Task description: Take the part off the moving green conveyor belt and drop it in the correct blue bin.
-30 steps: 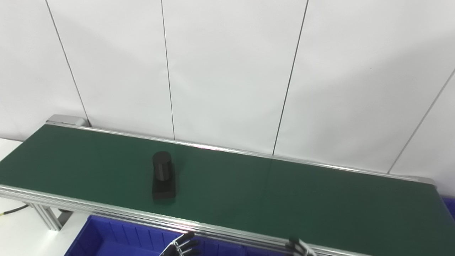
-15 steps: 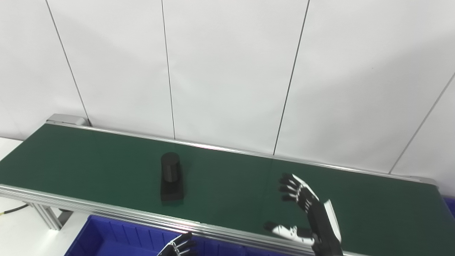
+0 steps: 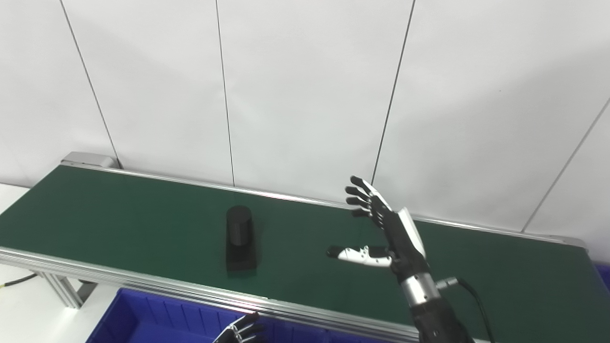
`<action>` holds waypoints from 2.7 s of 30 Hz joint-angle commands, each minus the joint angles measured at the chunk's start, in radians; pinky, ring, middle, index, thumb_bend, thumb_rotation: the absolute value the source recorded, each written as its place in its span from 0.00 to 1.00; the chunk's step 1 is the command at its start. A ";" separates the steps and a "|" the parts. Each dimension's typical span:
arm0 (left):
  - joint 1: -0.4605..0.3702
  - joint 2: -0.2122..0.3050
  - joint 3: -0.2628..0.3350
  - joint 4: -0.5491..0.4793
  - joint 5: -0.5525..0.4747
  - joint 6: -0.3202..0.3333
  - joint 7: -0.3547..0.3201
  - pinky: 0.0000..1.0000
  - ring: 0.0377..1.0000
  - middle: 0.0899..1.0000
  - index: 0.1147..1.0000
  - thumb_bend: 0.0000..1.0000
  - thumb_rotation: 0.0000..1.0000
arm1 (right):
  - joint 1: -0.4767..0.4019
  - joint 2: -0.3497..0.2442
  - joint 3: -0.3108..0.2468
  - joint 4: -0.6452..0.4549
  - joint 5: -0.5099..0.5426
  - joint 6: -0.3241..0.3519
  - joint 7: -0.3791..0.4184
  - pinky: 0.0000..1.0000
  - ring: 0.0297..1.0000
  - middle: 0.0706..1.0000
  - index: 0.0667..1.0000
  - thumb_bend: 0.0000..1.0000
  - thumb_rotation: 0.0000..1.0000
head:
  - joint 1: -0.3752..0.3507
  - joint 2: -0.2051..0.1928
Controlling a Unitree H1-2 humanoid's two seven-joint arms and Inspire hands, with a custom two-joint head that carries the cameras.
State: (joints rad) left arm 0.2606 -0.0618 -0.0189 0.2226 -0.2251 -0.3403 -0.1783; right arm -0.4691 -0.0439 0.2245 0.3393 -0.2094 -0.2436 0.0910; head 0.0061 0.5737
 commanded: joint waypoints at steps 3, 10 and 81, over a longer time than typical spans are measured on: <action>-0.013 -0.007 0.003 -0.012 -0.002 -0.037 -0.003 0.67 0.68 0.72 0.76 0.52 0.00 | -0.110 0.026 0.002 0.051 0.017 0.010 0.033 0.85 0.87 0.90 0.96 0.84 0.26 | 0.008 -0.006; -0.019 -0.019 0.004 0.001 -0.004 -0.048 -0.001 0.67 0.67 0.71 0.75 0.52 0.00 | -0.189 0.050 0.025 0.177 -0.026 -0.003 0.028 0.79 0.91 0.94 0.99 0.88 0.33 | 0.021 -0.023; 0.016 -0.076 -0.009 -0.011 0.011 -0.117 0.021 0.64 0.64 0.69 0.72 0.62 0.00 | -0.498 0.268 0.018 1.049 -0.041 -0.069 -0.211 0.57 0.63 0.75 0.63 0.81 0.00 | 0.145 -0.032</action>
State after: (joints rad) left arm 0.2767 -0.1229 -0.0222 0.2354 -0.2205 -0.4188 -0.1585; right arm -0.9262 0.2050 0.2260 1.3921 -0.2289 -0.3360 -0.1368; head 0.1519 0.5399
